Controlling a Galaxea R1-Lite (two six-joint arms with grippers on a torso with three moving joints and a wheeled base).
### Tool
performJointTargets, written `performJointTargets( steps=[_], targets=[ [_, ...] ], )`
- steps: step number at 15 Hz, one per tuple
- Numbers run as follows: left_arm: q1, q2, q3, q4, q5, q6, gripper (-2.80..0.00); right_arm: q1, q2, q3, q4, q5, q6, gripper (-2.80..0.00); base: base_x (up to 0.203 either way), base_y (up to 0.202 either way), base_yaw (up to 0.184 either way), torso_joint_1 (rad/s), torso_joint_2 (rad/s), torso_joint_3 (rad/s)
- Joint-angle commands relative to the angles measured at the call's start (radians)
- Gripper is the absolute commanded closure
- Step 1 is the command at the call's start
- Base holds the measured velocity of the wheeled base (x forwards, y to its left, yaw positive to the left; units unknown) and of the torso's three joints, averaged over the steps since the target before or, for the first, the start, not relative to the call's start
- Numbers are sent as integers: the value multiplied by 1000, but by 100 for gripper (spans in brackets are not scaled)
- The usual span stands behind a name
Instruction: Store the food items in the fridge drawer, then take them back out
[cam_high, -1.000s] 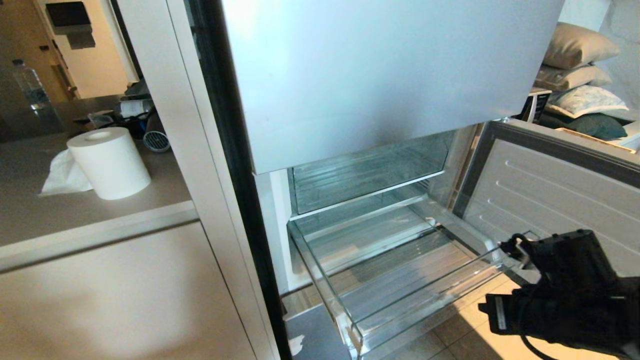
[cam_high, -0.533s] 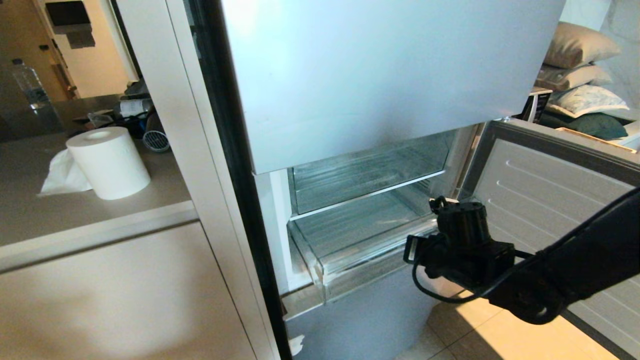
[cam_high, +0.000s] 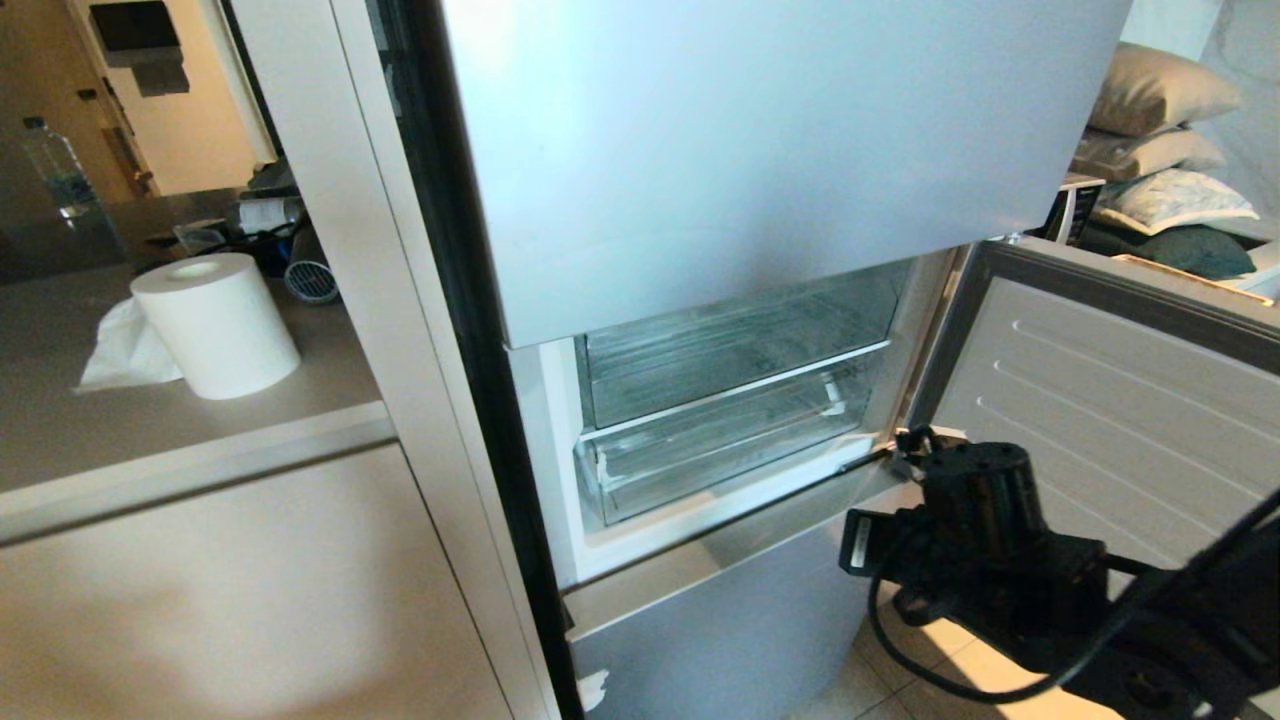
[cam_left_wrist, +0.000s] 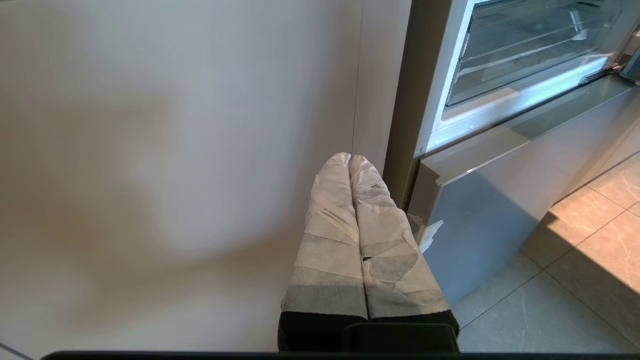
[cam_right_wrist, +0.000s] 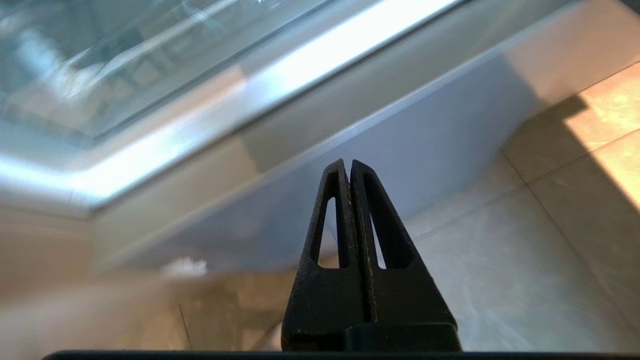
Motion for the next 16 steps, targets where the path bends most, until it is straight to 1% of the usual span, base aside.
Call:
performJointTargets(
  steps=[1, 3, 4, 5, 6, 8, 10, 11, 13, 15, 16],
  targets=[
    [0, 0, 2, 0, 0, 0, 0, 4, -286, 124, 37, -4, -24, 0, 0, 0, 0, 0, 0, 0],
    [0, 0, 2, 0, 0, 0, 0, -5, -534, 237, 81, -2, -93, 0, 0, 0, 0, 0, 0, 0],
    [0, 0, 2, 0, 0, 0, 0, -28, -659, 295, 108, 4, -147, 0, 0, 0, 0, 0, 0, 0],
    [0, 0, 2, 0, 0, 0, 0, -70, -786, 354, 140, 19, -211, 0, 0, 0, 0, 0, 0, 0],
    [0, 0, 2, 0, 0, 0, 0, -141, -917, 409, 179, 44, -274, 0, 0, 0, 0, 0, 0, 0],
    [0, 0, 2, 0, 0, 0, 0, -280, -1159, 480, 287, 108, -349, 0, 0, 0, 0, 0, 0, 0],
    [0, 0, 2, 0, 0, 0, 0, -379, -1391, 520, 438, 173, -393, 0, 0, 0, 0, 0, 0, 0],
    [-1, 0, 2, 0, 0, 0, 0, -425, -1512, 536, 540, 213, -412, 0, 0, 0, 0, 0, 0, 0],
    [0, 0, 2, 0, 0, 0, 0, -494, -1685, 550, 686, 264, -438, 0, 0, 0, 0, 0, 0, 0],
    [0, 0, 2, 0, 0, 0, 0, -532, -1813, 560, 762, 297, -460, 0, 0, 0, 0, 0, 0, 0],
    [0, 0, 2, 0, 0, 0, 0, -546, -1829, 570, 775, 311, -466, 0, 0, 0, 0, 0, 0, 0]
  ],
)
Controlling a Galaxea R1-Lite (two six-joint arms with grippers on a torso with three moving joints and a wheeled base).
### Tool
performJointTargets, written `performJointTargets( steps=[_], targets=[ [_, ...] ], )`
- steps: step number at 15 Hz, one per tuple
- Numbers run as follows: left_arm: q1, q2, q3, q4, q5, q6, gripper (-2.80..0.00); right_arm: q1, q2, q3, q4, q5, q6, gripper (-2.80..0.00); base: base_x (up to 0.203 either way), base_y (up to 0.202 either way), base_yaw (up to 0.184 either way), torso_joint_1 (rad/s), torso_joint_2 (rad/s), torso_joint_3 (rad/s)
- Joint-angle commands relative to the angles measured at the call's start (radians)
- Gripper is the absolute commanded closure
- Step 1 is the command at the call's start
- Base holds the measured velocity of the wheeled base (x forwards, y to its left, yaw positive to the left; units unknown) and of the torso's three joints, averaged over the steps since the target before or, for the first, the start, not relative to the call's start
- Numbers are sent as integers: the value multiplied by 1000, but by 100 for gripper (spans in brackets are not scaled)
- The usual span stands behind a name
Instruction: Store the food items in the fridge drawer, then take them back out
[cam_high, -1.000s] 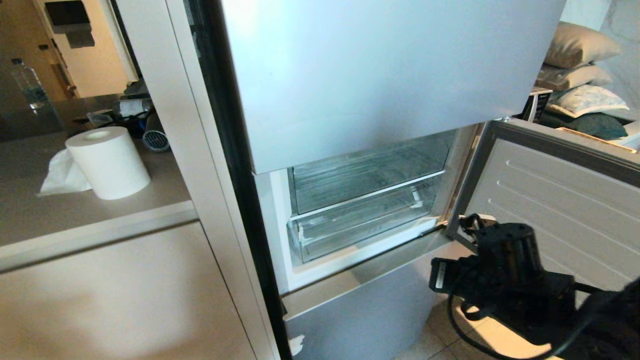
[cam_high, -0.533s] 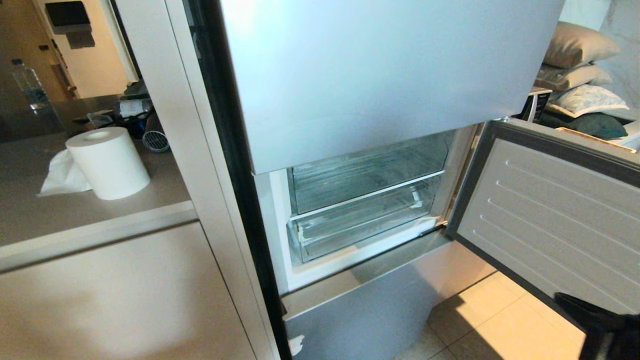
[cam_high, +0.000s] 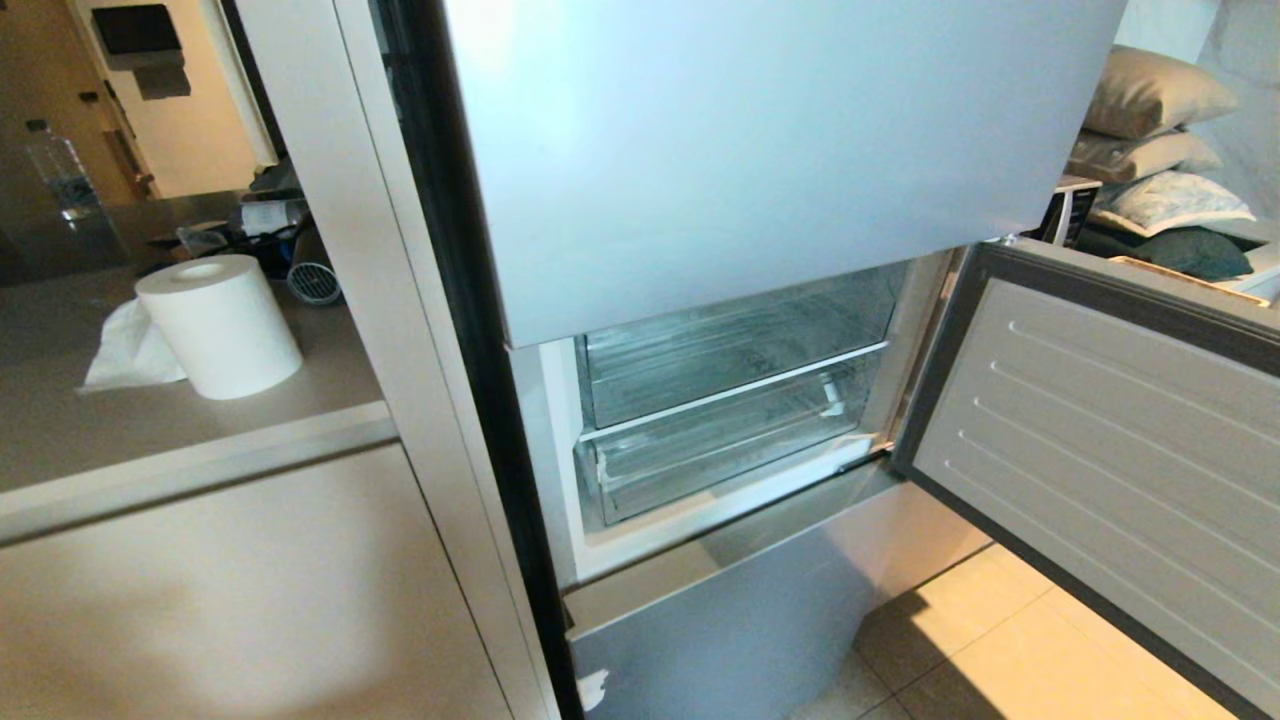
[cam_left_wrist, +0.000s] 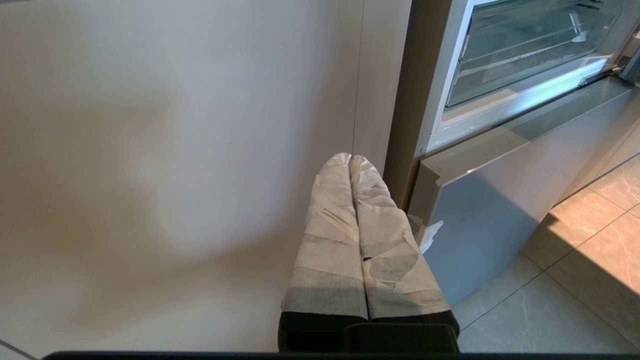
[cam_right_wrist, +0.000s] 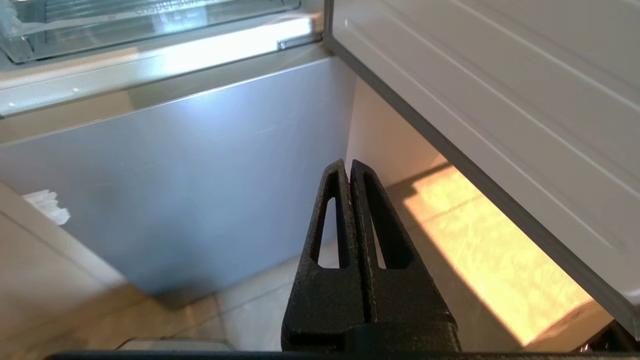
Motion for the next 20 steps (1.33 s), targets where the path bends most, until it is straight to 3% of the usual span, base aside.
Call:
performJointTargets(
  steps=[1, 10, 20],
  targets=[
    [0, 0, 2, 0, 0, 0, 0, -31, -139, 18, 4, 14, -10, 0, 0, 0, 0, 0, 0, 0],
    [0, 0, 2, 0, 2, -3, 0, -31, -139, 20, 5, 13, -4, 0, -5, 0, 0, 0, 0, 0],
    [0, 0, 2, 0, 2, -3, 0, -32, -139, 18, 4, 8, 51, 0, -188, 0, 2, 2, 0, 1]
  ],
)
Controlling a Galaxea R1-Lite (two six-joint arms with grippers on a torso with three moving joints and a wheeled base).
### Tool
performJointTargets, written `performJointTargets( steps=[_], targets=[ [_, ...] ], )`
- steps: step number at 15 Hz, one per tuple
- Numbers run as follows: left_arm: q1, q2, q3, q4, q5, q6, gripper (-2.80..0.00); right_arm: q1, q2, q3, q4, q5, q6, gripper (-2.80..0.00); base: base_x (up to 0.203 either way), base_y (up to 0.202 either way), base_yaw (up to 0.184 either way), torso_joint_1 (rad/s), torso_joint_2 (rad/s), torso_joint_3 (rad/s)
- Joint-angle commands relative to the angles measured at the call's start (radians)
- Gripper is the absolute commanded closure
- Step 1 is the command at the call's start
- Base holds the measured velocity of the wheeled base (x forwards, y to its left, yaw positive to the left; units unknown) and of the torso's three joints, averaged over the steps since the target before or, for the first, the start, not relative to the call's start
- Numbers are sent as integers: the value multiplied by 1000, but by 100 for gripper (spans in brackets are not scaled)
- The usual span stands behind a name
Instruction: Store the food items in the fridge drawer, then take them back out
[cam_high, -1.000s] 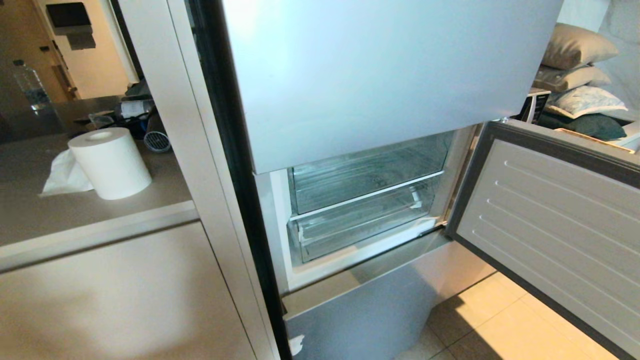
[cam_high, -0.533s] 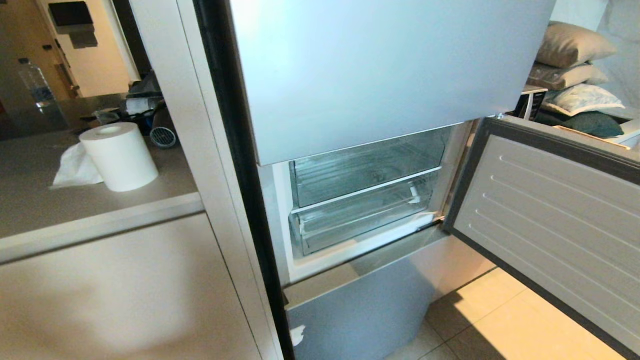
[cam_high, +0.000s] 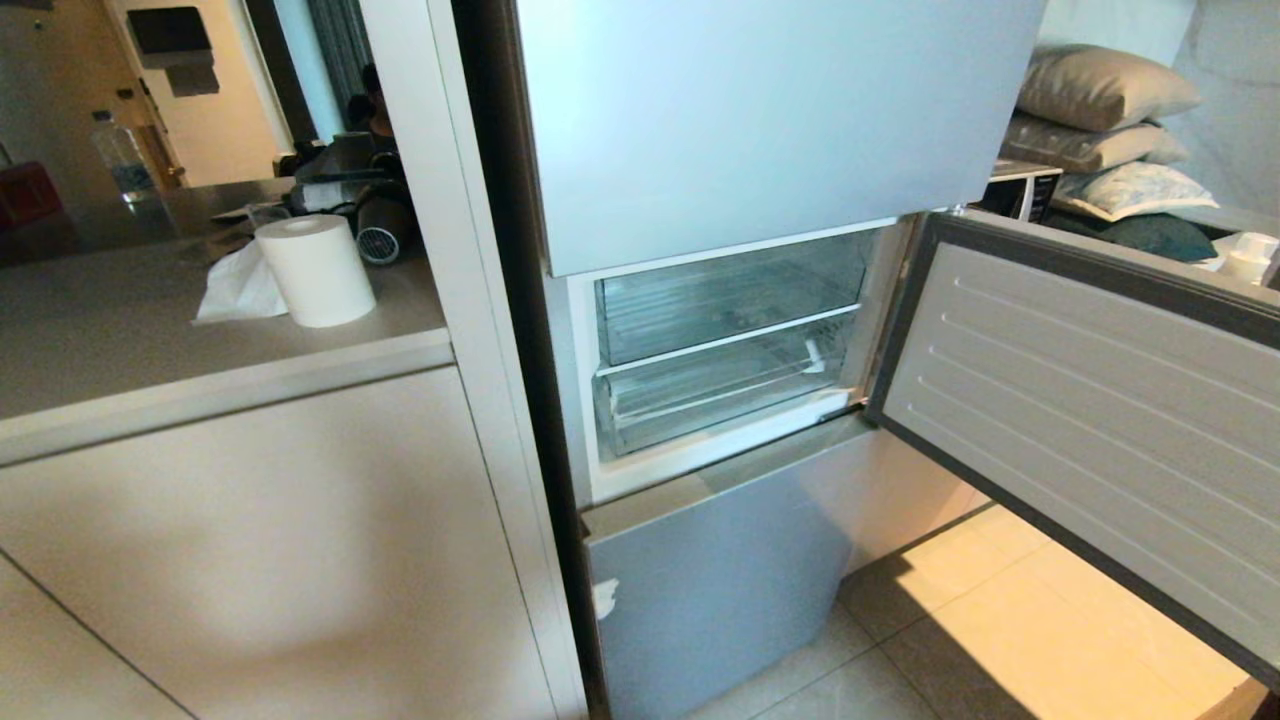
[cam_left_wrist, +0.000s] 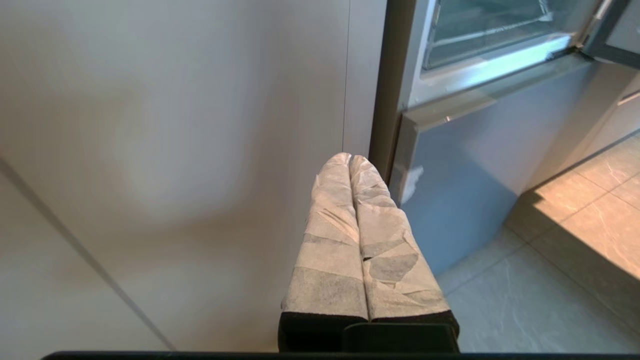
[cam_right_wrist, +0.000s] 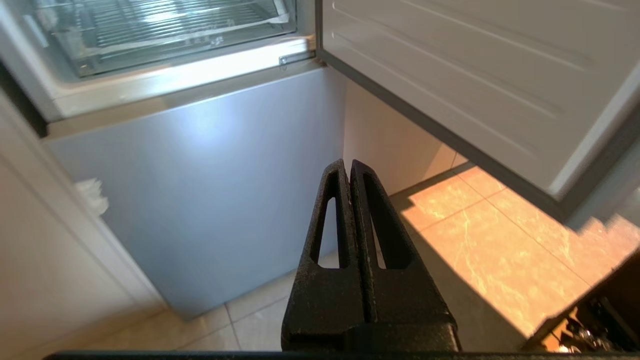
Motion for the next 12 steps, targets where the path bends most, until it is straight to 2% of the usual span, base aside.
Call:
performJointTargets(
  steps=[1, 4, 12],
  targets=[
    [0, 0, 2, 0, 0, 0, 0, 0, 2, 0, 0, -1, 1, 0, -193, 0, 3, -3, -1, 6],
    [0, 0, 2, 0, -1, 3, 0, 0, 2, 0, 0, 0, -1, 0, -167, 0, 0, -1, 0, 2],
    [0, 0, 2, 0, -1, 2, 0, -1, 14, -12, 37, -1, 0, 0, 0, 0, 0, 0, 0, 0]
  ],
)
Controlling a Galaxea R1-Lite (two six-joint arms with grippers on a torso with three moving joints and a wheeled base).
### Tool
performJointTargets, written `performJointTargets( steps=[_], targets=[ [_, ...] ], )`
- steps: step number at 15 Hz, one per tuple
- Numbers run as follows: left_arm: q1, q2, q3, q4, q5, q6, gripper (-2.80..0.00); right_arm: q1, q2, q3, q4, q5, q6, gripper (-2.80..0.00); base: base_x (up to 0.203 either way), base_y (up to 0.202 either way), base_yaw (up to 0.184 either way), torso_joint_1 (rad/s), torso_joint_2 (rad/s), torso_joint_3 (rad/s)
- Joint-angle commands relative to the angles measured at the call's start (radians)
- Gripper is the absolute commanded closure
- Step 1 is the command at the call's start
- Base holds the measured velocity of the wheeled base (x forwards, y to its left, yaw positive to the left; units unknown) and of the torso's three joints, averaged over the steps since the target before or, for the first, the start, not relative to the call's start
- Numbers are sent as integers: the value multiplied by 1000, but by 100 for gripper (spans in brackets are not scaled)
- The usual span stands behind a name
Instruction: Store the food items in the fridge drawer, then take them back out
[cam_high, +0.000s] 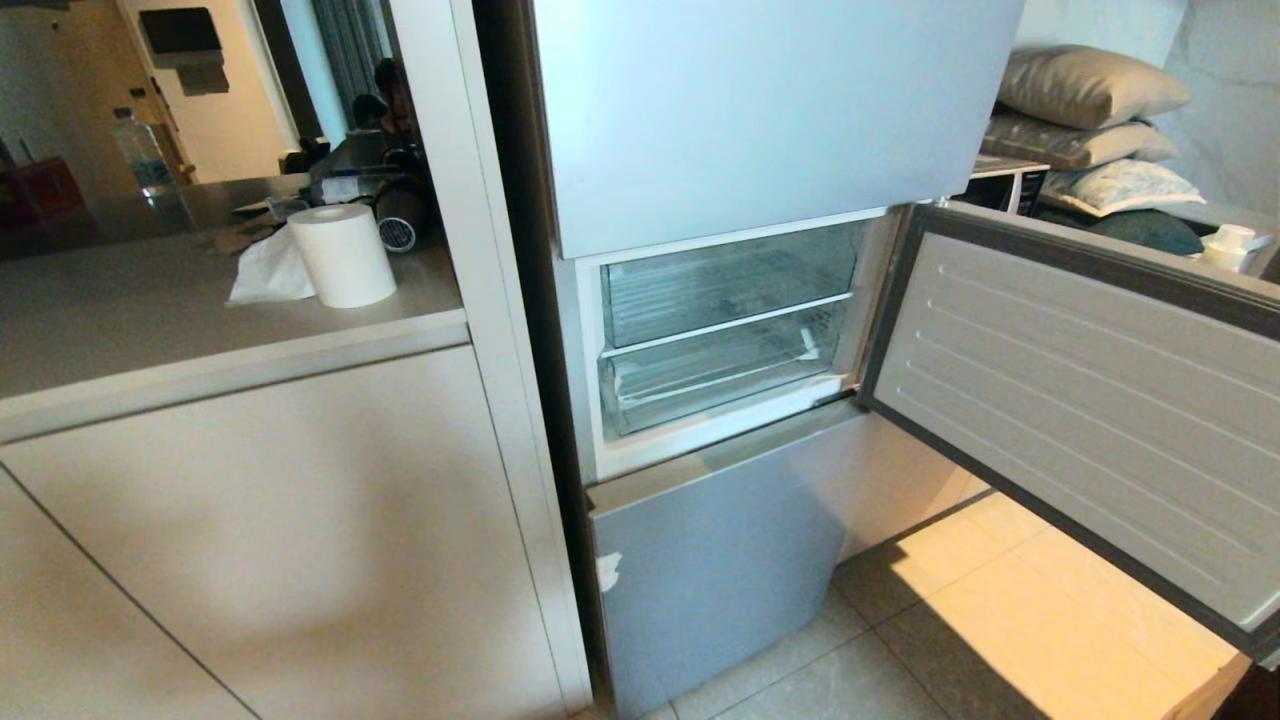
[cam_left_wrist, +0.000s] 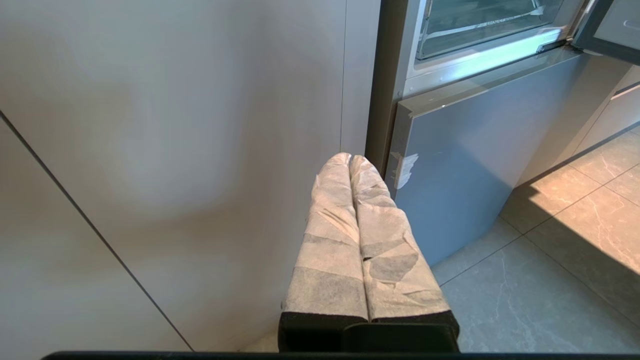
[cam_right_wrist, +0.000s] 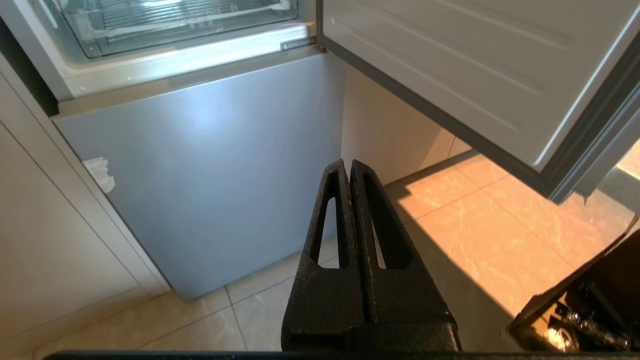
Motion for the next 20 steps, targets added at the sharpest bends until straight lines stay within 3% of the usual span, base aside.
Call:
performJointTargets(
  steps=[1, 4, 6, 8, 10, 12, 14, 18, 20],
  targets=[
    [0, 0, 2, 0, 0, 0, 0, -1, 8, -11, -1, -6, 7, 0, 0, 0, 0, 0, 0, 0],
    [0, 0, 2, 0, 0, 0, 0, -1, 76, -212, 18, -67, 51, 0, 0, 0, 0, 0, 0, 0],
    [0, 0, 2, 0, 0, 0, 0, -14, 266, -362, 11, -104, 162, 0, 0, 0, 0, 0, 0, 0],
    [0, 0, 2, 0, 0, 0, 0, -81, 515, -499, -43, -131, 293, 0, 0, 0, 0, 0, 0, 0],
    [0, 0, 2, 0, 0, 1, 0, -240, 764, -568, -210, -126, 371, 0, 0, 0, 0, 0, 0, 0],
    [0, 0, 2, 0, 0, 0, 0, -492, 969, -618, -421, -80, 431, 0, 0, 0, 0, 0, 0, 0],
    [0, 0, 2, 0, 0, 1, 0, -685, 1149, -689, -603, -33, 501, 0, 0, 0, 0, 0, 0, 0],
    [0, 0, 2, 0, 0, 0, 0, -932, 1411, -796, -864, 2, 614, 0, 0, 0, 0, 0, 0, 0],
    [0, 0, 2, 0, 0, 0, 0, -987, 1524, -808, -993, 5, 656, 0, 0, 0, 0, 0, 0, 0]
  ],
)
